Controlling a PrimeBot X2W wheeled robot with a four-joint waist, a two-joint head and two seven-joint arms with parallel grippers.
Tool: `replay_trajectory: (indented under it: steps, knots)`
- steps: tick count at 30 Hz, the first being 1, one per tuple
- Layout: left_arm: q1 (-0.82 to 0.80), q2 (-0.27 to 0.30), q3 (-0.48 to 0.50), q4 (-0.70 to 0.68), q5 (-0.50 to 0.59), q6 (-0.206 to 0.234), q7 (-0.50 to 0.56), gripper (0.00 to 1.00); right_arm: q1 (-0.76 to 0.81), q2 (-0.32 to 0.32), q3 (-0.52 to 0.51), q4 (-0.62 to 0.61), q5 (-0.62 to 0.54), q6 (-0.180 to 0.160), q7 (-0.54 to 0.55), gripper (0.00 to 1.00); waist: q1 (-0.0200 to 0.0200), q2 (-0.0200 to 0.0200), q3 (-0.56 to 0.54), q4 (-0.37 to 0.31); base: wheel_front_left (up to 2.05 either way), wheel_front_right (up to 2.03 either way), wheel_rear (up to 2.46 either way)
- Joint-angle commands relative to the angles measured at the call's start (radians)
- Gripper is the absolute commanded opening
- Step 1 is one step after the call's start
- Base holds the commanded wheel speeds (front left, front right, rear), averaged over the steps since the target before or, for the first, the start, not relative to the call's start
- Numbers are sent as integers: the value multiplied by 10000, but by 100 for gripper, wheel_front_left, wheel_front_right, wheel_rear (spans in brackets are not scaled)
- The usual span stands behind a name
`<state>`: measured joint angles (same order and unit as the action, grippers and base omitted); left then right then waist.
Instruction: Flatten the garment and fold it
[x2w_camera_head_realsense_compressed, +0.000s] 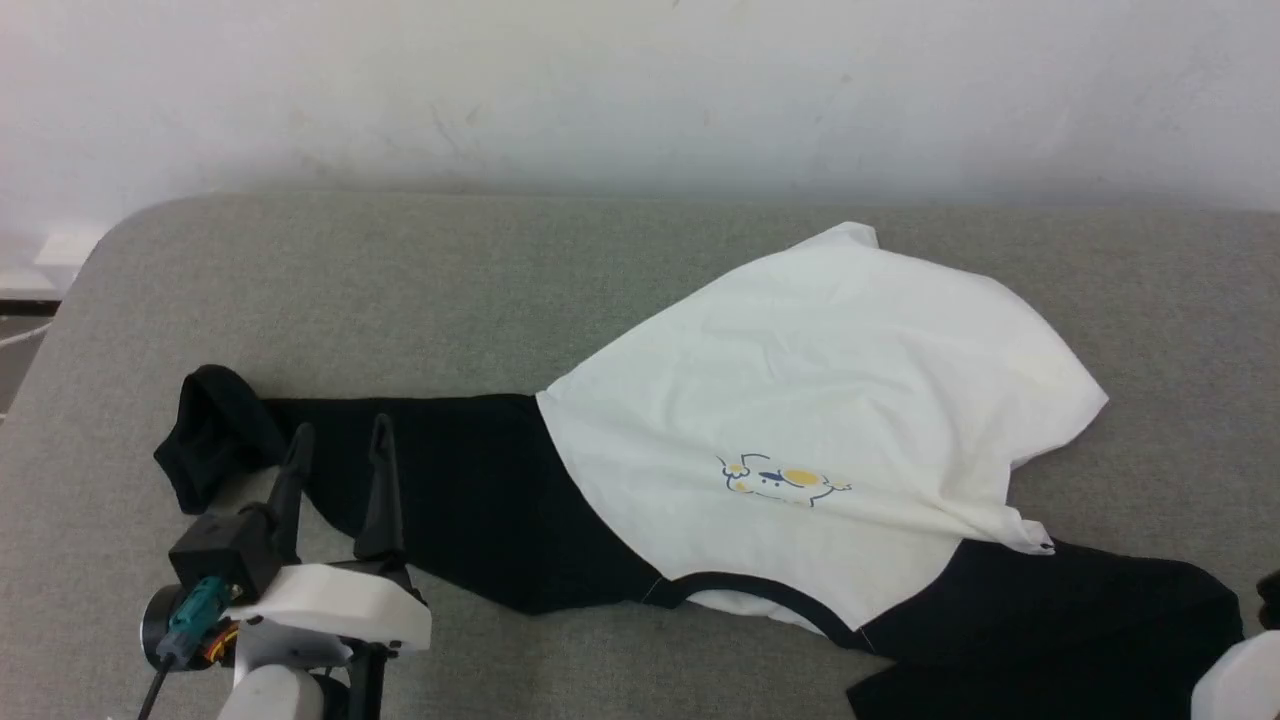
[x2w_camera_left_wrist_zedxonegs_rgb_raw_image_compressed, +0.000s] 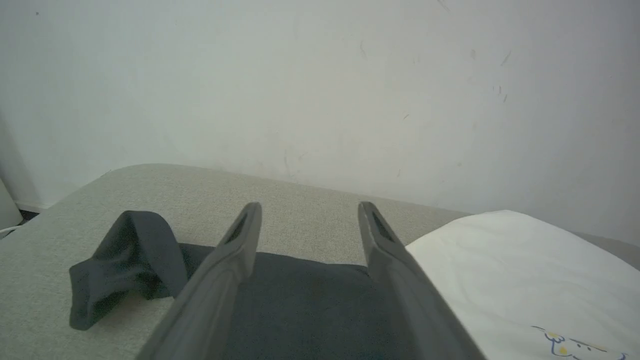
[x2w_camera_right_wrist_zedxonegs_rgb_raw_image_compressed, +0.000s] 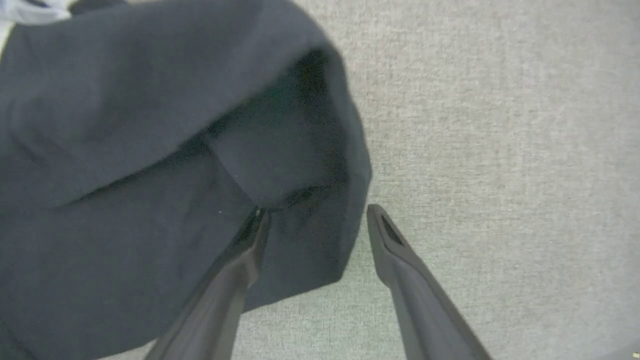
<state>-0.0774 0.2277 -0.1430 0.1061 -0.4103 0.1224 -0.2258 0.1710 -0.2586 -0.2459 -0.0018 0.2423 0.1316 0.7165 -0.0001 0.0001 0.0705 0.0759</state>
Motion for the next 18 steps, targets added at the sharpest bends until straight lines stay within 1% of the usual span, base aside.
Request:
replay_trajectory:
  steps: [1, 4, 5, 6, 9, 12, 15, 18]
  knots:
    - [107, -38, -53, -40, 90, -72, 19, 100, -285, -39, 143, 267, 78, -9, -126, 100, 1, -1, 191, 122, 0, 0, 0]
    - [97, -121, -185, -16, 56, -106, 74, 100, -674, -142, 383, 1044, -1, -9, -411, 100, 1, -1, 385, 220, 0, 0, 0]
    - [77, -143, -223, 1, 51, -118, 81, 100, -778, -226, 468, 1314, -82, -9, -535, 94, 1, -1, 432, 261, 0, 0, 0]
    - [54, -163, -255, 30, 41, -129, 84, 100, -881, -364, 558, 1549, -226, -9, -714, 0, 1, -1, 455, 294, 0, 0, 0]
    - [6, -193, -322, 139, 24, -149, 83, 100, -1233, -908, 508, 1982, -952, -9, -1428, 0, 1, -1, 434, 348, 0, 0, 0]
    - [52, -204, -352, 290, 1, -145, 71, 100, -1658, -1258, 163, 1982, -1499, -9, -1995, 0, 1, -1, 218, 329, 0, 0, 0]
    - [120, -244, -363, 416, -59, -151, 37, 100, -1982, -1711, -19, 1533, -1949, -9, -2327, 0, 1, -1, -52, 303, 0, 0, 0]
    - [154, -302, -408, 496, -97, -167, 2, 100, -2172, -2298, 44, 832, -2254, -9, -2452, 0, 1, -1, -277, 311, 0, 0, 0]
